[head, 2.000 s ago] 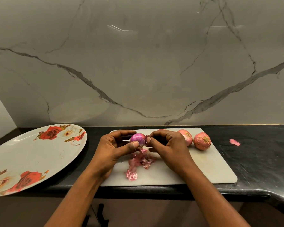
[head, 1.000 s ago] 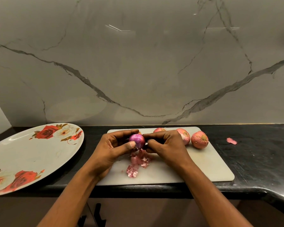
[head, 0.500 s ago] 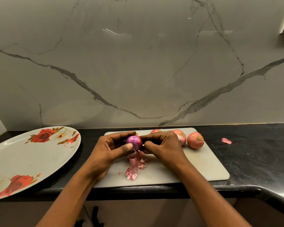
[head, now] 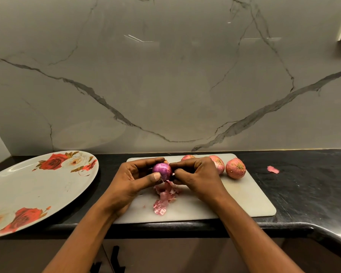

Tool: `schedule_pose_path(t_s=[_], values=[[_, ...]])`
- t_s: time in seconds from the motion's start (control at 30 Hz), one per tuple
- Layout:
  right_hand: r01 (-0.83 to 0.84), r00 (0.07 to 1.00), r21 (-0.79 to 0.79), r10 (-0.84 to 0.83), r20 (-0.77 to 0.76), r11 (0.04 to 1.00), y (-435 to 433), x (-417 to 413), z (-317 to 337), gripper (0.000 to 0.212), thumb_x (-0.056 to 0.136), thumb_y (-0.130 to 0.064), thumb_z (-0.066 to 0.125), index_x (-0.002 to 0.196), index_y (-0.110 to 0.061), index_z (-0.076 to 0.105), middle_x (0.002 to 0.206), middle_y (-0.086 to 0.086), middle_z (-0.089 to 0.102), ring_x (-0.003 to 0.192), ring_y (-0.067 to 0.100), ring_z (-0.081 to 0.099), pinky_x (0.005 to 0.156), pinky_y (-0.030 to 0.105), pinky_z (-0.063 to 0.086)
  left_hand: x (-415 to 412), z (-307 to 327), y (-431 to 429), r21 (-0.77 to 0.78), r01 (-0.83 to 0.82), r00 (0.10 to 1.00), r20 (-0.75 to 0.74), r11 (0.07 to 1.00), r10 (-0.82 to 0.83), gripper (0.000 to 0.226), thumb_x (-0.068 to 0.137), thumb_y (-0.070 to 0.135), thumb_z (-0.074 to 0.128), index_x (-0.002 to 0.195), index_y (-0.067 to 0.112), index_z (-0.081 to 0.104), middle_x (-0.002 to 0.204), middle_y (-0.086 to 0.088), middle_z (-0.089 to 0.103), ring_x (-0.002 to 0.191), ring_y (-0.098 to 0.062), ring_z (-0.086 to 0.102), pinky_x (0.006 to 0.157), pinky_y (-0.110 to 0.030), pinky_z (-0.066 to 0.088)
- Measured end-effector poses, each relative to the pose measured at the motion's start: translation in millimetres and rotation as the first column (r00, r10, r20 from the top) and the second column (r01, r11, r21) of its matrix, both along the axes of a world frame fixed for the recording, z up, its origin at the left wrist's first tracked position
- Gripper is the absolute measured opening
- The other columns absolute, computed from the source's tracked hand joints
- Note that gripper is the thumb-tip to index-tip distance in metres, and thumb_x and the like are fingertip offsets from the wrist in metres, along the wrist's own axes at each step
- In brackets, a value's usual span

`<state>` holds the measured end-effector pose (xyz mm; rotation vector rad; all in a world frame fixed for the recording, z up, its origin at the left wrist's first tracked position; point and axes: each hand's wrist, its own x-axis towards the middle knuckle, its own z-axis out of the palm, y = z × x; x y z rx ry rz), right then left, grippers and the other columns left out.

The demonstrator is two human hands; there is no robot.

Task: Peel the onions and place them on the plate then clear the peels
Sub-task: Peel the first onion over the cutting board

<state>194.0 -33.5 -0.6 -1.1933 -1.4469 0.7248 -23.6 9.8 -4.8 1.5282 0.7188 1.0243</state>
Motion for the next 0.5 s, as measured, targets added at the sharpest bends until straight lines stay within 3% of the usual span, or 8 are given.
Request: schedule_pose_path(t_s=[0.1,0.17,0.23,0.27,0.37,0.5], values=[[-0.012,0.999,-0.009,0.012,-0.036,1.0,-0.4,-1.1,-1.1,0.024,0.094,0.0,0.068,0.109,-0.011,0.083,0.093,0.004,0.082,0.087,0.019,0.08,0.083,0.042,0.067,0.8,-0.2,0.1,0.007,-0.009,1.0,0.004,1.0,0.009,0.05,0.085,0.003,0.077,0.134,0.011,0.07,0.132,-0.008,0.074,0.126,-0.028,0.069,0.108,-0.05,0.055],[-0.048,0.996,-0.004,0.048,-0.073,0.999,-3.5,-2.3,1.0,0.015,0.094,-0.018,0.078,0.107,-0.015,0.084,0.092,0.003,0.082,0.087,0.02,0.08,0.081,0.042,0.067,1.1,-1.0,0.1,0.014,-0.011,1.0,-0.001,1.0,0.011,0.05,0.086,0.002,0.077,0.135,0.01,0.069,0.133,-0.01,0.073,0.126,-0.03,0.068,0.109,-0.054,0.052],[-0.05,0.998,0.001,0.05,-0.048,0.999,-5.4,-2.8,2.0,0.032,0.085,-0.043,0.084,0.107,-0.019,0.084,0.092,-0.001,0.082,0.087,0.018,0.08,0.08,0.041,0.067,1.2,-1.3,0.0,0.028,-0.016,1.0,-0.018,0.999,0.016,0.05,0.087,0.002,0.077,0.135,0.01,0.069,0.132,-0.01,0.073,0.126,-0.03,0.068,0.109,-0.055,0.052],[-0.038,0.999,0.0,0.038,-0.025,0.999,-4.4,-1.9,1.2,0.034,0.084,-0.044,0.084,0.108,-0.019,0.084,0.093,-0.002,0.082,0.088,0.017,0.08,0.081,0.041,0.067,1.2,-1.2,-0.5,0.035,-0.013,1.0,-0.025,0.999,0.014,0.05,0.087,0.002,0.077,0.135,0.011,0.07,0.132,-0.01,0.073,0.126,-0.03,0.068,0.109,-0.054,0.052],[-0.027,1.0,0.014,0.027,0.002,1.0,0.9,1.0,-1.9,0.02,0.09,-0.021,0.082,0.109,-0.017,0.084,0.094,-0.001,0.082,0.088,0.018,0.08,0.082,0.043,0.067,0.5,-0.1,-2.3,0.042,0.006,1.0,-0.027,0.999,-0.004,0.05,0.087,0.001,0.076,0.135,0.01,0.069,0.132,-0.008,0.073,0.126,-0.028,0.068,0.108,-0.051,0.054],[-0.016,1.0,0.021,0.016,0.005,1.0,0.6,0.8,-0.7,0.027,0.091,0.0,0.07,0.108,-0.016,0.084,0.091,0.001,0.082,0.085,0.018,0.08,0.082,0.04,0.067,0.2,1.3,-3.6,0.052,0.011,1.0,-0.012,0.999,-0.01,0.051,0.085,0.004,0.076,0.135,0.01,0.068,0.131,-0.007,0.074,0.126,-0.026,0.069,0.107,-0.044,0.056]])
